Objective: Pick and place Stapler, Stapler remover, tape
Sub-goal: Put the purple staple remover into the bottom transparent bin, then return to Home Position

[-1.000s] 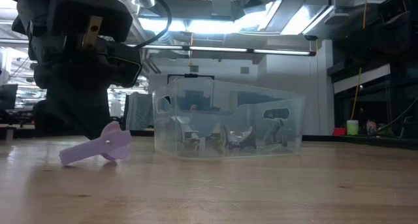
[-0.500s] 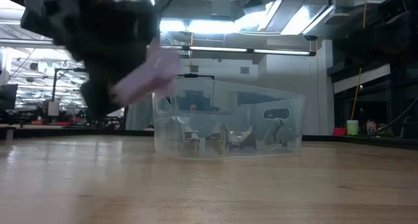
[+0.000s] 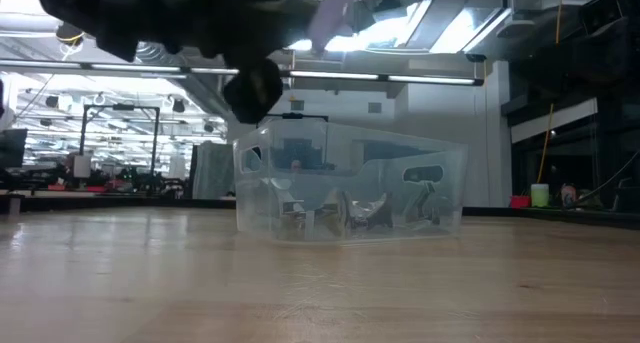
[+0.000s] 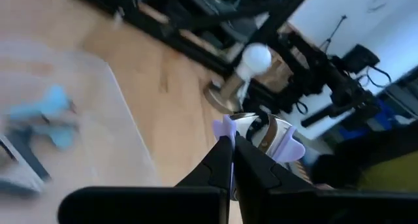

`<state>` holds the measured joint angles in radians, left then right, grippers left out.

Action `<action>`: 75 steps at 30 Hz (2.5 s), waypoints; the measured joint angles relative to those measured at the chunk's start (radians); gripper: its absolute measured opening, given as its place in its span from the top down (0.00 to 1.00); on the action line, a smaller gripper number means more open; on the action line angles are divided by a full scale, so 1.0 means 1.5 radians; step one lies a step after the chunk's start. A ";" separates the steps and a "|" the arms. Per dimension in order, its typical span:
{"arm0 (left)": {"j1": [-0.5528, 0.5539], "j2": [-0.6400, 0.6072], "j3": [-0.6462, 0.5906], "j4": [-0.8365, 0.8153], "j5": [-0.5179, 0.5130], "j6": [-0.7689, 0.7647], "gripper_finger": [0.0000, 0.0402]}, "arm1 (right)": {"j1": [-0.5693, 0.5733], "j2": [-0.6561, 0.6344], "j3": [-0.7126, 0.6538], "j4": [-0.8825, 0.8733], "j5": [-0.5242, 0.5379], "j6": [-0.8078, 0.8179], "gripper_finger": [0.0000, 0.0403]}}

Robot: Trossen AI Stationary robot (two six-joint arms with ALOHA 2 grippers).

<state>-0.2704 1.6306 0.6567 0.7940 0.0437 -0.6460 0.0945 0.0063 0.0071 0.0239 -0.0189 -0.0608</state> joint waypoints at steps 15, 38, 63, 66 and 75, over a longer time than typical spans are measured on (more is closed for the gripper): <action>0.105 0.000 0.000 -0.013 -0.034 0.096 0.99 | 0.000 0.000 0.000 0.000 0.000 0.000 0.53; 0.135 0.000 0.000 -0.023 -0.054 0.126 0.85 | 0.000 0.000 0.000 0.000 0.000 0.000 0.53; 0.138 -0.159 0.001 -0.061 0.038 0.347 0.78 | 0.000 0.000 0.000 0.000 0.000 0.000 0.53; 0.153 -0.229 0.001 -0.152 0.037 0.366 0.78 | 0.000 0.000 0.000 0.000 0.000 0.000 0.53; 0.201 -0.353 0.001 -0.261 0.140 0.447 0.78 | 0.000 0.000 0.000 0.000 0.000 0.000 0.53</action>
<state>0.0305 1.1007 0.6575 0.4029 0.2536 0.0248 0.0948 0.0059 0.0067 0.0241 -0.0189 -0.0608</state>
